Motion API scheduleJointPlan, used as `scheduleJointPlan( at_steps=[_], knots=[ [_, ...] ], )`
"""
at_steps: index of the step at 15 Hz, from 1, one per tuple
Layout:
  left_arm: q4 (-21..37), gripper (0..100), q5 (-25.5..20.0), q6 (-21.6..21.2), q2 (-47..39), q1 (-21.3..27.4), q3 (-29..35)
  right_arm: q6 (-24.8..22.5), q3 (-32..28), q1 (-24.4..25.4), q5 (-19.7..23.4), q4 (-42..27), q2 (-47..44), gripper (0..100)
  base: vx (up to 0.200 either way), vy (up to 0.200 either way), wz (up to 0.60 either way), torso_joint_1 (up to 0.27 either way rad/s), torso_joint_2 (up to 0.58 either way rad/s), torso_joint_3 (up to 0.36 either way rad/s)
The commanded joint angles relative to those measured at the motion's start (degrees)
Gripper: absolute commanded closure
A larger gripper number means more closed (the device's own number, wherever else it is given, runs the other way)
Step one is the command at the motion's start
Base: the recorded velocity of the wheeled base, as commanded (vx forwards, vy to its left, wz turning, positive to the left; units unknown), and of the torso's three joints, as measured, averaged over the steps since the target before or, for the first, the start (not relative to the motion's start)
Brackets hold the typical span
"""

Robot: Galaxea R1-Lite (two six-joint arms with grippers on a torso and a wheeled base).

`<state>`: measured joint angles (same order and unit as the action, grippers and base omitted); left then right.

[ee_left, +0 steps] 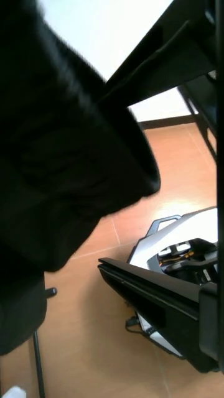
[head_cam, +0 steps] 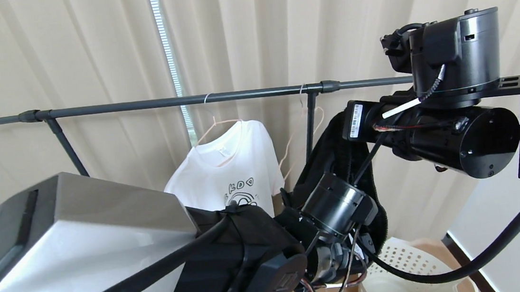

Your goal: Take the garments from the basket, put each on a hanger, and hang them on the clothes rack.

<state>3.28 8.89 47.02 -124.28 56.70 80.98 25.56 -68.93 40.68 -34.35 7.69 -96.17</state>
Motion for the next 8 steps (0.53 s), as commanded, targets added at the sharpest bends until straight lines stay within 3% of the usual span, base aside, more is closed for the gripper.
scheduleJointPlan(
  at_steps=[1,8],
  knots=[
    [-0.03,0,0.34,0.09,-0.7,-0.27,0.14,0.01,0.02,0.01,-0.01,0.04,0.37,100,0.0,0.0,0.0,0.0,0.0,0.0],
    [0.15,0,0.43,-0.17,-1.22,1.05,-3.9,0.28,-0.42,-0.07,-0.1,0.66,0.11,100,0.0,0.0,0.0,0.0,0.0,0.0]
  ],
)
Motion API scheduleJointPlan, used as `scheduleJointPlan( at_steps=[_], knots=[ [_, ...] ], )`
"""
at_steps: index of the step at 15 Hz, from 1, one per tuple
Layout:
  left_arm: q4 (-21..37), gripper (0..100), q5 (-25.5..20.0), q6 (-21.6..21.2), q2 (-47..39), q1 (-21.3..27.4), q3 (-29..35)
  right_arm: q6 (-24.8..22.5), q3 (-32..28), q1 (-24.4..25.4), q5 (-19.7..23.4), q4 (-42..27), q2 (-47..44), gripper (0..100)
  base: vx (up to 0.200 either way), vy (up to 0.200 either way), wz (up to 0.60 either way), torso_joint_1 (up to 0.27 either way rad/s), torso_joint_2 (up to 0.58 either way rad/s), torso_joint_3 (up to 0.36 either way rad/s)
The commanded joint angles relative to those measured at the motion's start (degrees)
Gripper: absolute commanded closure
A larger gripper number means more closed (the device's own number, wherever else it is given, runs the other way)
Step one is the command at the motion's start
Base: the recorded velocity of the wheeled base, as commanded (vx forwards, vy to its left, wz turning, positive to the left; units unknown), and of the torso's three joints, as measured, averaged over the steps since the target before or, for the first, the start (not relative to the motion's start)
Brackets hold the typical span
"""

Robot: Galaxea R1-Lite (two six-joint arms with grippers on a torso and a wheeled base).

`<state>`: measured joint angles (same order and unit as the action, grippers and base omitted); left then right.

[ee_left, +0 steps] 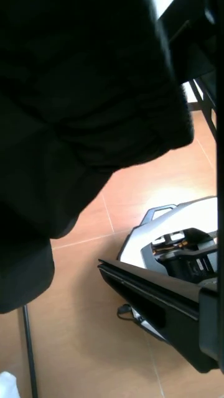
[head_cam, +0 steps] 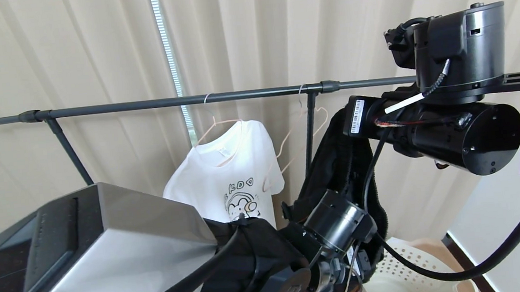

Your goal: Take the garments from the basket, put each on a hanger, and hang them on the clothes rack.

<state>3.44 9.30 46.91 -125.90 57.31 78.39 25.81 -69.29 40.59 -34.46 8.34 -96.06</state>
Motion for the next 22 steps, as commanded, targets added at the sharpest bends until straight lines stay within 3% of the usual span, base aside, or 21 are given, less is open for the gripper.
scheduleJointPlan(
  at_steps=[1,2,7,10,13,16,17,18,22],
  knots=[
    [0.08,0,0.01,-0.06,0.48,0.79,-2.45,0.03,-0.14,-0.16,0.01,0.01,0.09,100,0.0,0.0,0.0,0.0,0.0,0.0],
    [0.08,100,0.01,-0.42,1.28,0.88,-3.59,0.03,-0.41,-0.43,0.01,0.01,0.26,100,0.0,0.0,0.0,0.0,0.0,0.0],
    [0.08,100,0.01,-6.22,9.98,0.08,-10.27,-0.14,-0.85,-3.07,-0.08,-0.08,0.79,100,0.0,0.0,0.0,0.0,0.0,0.0],
    [0.08,100,1.68,-9.29,14.46,-4.84,-12.56,-2.34,-0.23,-3.86,-0.52,-1.83,2.81,100,0.0,0.0,0.0,0.0,0.0,0.0],
    [0.08,100,9.24,-13.86,15.87,-10.9,-13.87,-5.77,0.3,-3.86,-0.43,-11.33,7.56,100,0.0,0.0,0.0,0.0,0.0,0.0],
    [0.08,100,9.24,-15.53,18.59,-13.8,-13.87,-7.53,0.56,-2.71,-0.25,-21.7,10.1,100,0.0,0.0,0.0,0.0,0.0,0.0],
    [0.08,100,9.24,-17.03,21.23,-15.47,-13.96,-7.61,0.39,-0.34,-0.17,-28.47,10.63,100,0.0,0.0,0.0,0.0,0.0,0.0],
    [0.08,100,9.24,-18.08,22.72,-16.35,-13.96,-7.61,0.21,0.54,-0.17,-30.93,10.54,100,0.0,0.0,0.0,0.0,0.0,0.0],
    [0.17,100,8.45,-26.34,30.37,-18.81,-16.16,-6.91,0.03,2.91,-0.17,-32.86,8.61,100,0.0,0.0,0.0,0.0,0.0,0.0]
  ],
)
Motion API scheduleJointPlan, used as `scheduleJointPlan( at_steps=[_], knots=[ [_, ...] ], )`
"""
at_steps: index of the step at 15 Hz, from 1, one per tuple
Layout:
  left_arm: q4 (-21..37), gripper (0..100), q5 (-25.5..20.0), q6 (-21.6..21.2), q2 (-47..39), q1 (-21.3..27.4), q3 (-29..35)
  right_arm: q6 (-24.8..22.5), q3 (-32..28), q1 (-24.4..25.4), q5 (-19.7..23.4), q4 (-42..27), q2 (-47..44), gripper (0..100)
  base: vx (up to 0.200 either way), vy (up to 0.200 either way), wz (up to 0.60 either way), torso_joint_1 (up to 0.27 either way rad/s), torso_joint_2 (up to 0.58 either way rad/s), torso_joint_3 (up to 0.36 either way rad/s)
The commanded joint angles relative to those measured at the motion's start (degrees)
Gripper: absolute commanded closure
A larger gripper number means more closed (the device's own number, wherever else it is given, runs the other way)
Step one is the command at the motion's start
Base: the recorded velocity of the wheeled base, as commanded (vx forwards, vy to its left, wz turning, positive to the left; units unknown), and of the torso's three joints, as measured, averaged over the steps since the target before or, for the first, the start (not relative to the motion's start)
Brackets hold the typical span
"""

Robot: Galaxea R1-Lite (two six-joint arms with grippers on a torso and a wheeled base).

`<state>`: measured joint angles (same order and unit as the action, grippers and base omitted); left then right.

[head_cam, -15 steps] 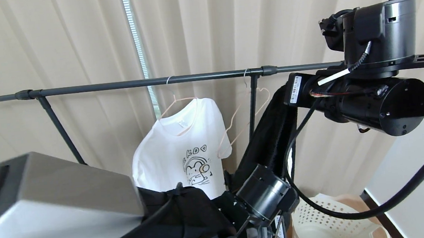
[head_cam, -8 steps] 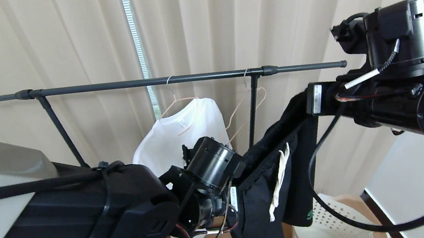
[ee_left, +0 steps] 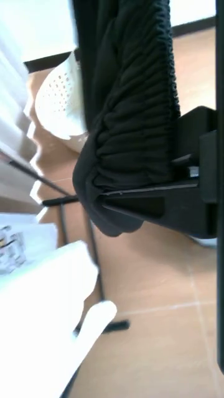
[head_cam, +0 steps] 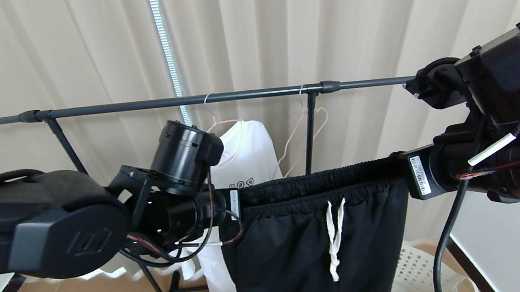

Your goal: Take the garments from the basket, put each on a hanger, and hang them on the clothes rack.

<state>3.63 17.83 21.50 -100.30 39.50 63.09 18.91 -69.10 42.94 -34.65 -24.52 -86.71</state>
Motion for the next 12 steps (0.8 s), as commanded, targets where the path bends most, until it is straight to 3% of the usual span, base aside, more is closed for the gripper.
scheduleJointPlan(
  at_steps=[1,3,4,6,8,10,12],
  knots=[
    [1.9,100,-2.45,-4.54,8.99,-1.09,-1.21,2.89,-2.53,0.57,-0.07,0.17,-2.23,100,0.0,0.0,0.0,0.0,0.0,0.0],
    [5.33,100,-3.6,-6.65,11.18,-1.44,-0.95,4.65,-3.85,0.57,-0.07,-0.01,-3.11,100,0.0,0.0,0.0,0.0,0.0,0.0],
    [10.43,100,-5.18,-8.32,13.56,-2.32,-0.77,5.09,-4.29,0.39,-0.16,-0.01,-3.55,100,0.0,0.0,0.0,0.0,0.0,0.0],
    [12.71,100,-5.35,-9.46,15.05,-4.34,-1.56,5.0,-4.29,-1.54,-0.42,-0.09,-3.46,100,0.0,0.0,0.0,0.0,0.0,0.0],
    [12.98,100,-6.58,-10.96,16.1,-7.94,-3.41,4.73,-4.38,-5.41,-0.6,0.08,-3.64,100,0.0,0.0,0.0,0.0,0.0,0.0],
    [12.98,100,-10.89,-12.54,16.81,-11.81,-4.46,4.12,-4.82,-8.39,-0.6,0.08,-3.55,100,0.0,0.0,0.0,0.0,0.0,0.0],
    [12.89,100,-13.97,-12.89,16.81,-13.66,-4.38,3.5,-4.64,-8.92,-0.6,-0.01,-3.29,100,0.0,0.0,0.0,0.0,0.0,0.0]
  ],
)
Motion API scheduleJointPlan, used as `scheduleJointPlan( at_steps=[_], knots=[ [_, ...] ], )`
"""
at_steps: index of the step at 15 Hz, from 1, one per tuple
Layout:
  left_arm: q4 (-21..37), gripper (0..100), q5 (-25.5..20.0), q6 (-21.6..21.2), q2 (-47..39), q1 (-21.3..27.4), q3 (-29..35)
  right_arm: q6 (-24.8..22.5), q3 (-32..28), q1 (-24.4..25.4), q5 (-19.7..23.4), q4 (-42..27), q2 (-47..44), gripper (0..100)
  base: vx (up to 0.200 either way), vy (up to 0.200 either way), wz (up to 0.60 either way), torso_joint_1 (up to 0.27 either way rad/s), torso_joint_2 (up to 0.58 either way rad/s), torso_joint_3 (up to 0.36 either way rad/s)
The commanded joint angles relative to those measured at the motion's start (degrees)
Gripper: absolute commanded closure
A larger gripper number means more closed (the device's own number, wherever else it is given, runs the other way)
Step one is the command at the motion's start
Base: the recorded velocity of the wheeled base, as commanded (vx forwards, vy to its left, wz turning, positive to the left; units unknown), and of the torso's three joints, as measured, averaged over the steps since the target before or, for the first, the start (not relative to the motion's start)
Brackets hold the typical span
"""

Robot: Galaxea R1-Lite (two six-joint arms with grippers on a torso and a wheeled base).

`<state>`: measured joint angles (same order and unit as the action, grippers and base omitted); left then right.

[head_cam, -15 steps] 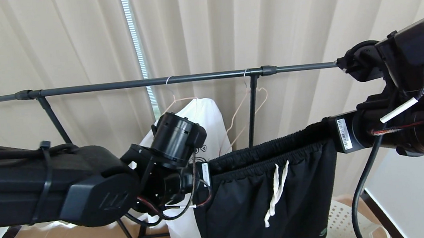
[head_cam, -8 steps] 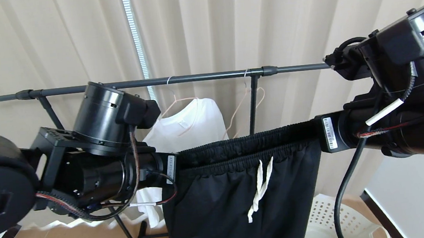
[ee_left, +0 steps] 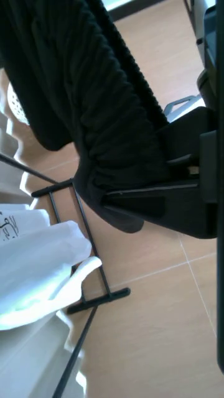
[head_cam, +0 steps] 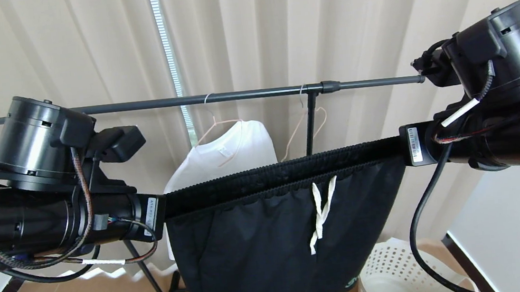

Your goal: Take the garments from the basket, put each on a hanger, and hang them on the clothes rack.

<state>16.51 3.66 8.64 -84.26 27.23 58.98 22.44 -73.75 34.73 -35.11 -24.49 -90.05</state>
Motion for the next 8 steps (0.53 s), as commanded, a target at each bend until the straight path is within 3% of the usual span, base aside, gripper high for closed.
scheduleJointPlan(
  at_steps=[1,5,8],
  knots=[
    [-0.42,100,-1.9,-0.21,0.59,-1.83,0.17,-0.03,0.28,-0.72,-0.14,-0.29,0.32,100,0.0,0.0,0.0,0.0,0.0,0.0],
    [-2.88,100,-5.77,-2.14,-1.7,-1.04,4.13,-0.12,0.89,6.05,-0.14,-5.74,1.72,100,0.0,0.0,0.0,0.0,0.0,0.0],
    [-5.08,100,-6.03,-2.05,-6.79,-0.25,9.49,-0.03,0.98,10.62,0.13,-8.38,2.51,100,0.0,0.0,0.0,0.0,0.0,0.0]
  ],
)
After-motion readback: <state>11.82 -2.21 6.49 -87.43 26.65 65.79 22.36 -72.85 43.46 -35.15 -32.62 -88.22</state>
